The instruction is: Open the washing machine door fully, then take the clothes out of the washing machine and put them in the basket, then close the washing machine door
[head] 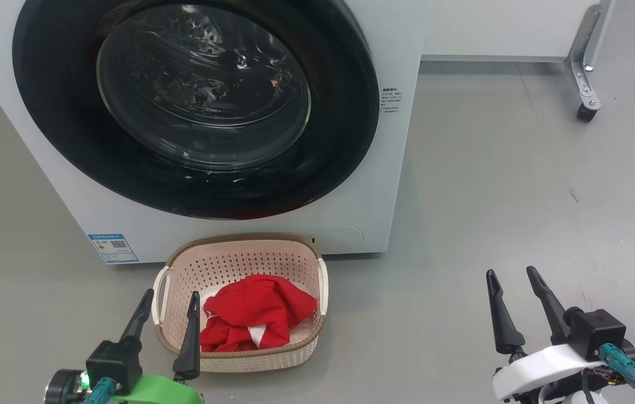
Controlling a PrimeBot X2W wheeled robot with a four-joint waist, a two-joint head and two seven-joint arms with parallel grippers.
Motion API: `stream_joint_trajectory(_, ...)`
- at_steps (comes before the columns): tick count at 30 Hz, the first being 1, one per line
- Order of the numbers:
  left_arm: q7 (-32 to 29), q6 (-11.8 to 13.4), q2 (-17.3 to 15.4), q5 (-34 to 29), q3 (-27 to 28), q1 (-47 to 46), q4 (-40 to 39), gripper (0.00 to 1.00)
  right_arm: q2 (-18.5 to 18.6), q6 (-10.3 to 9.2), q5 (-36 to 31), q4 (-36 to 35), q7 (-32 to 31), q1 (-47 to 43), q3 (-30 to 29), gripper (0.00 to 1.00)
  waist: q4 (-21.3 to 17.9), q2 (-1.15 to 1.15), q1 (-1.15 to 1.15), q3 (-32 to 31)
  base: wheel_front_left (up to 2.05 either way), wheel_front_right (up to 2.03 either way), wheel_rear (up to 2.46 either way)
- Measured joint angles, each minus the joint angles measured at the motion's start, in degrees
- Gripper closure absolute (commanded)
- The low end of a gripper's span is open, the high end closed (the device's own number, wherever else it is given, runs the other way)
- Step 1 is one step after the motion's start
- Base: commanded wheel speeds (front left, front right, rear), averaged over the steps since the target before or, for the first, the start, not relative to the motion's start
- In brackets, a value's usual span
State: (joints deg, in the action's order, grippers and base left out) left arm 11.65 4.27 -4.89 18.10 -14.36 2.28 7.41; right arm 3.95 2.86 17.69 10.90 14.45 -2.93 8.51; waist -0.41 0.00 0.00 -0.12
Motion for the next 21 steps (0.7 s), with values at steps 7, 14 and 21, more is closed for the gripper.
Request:
stream_joint_trajectory(7,-0.1,0.0,0.0,0.0,0.0,0.1,-0.7,0.0,-0.1,0.0,-0.3,-0.6,0.0,-0.2,0.0,0.0,0.0,0.0,0.0,0.0,0.0,0.0,0.0)
stream_joint_trajectory(14,-0.5,0.1,0.0,0.0,-0.1,0.2,-1.3,0.0,-0.1,0.0,-0.5,-1.0,0.0,-0.9,0.0,0.0,-0.1,0.0,0.0,0.2,0.0,0.0,0.0)
stream_joint_trajectory(21,-0.6,0.3,-0.1,0.0,-0.2,0.4,-2.0,1.0,-0.1,0.0,-0.6,-1.5,0.0,-1.2,-0.1,1.0,-0.2,0.0,0.0,0.7,0.0,0.0,0.0)
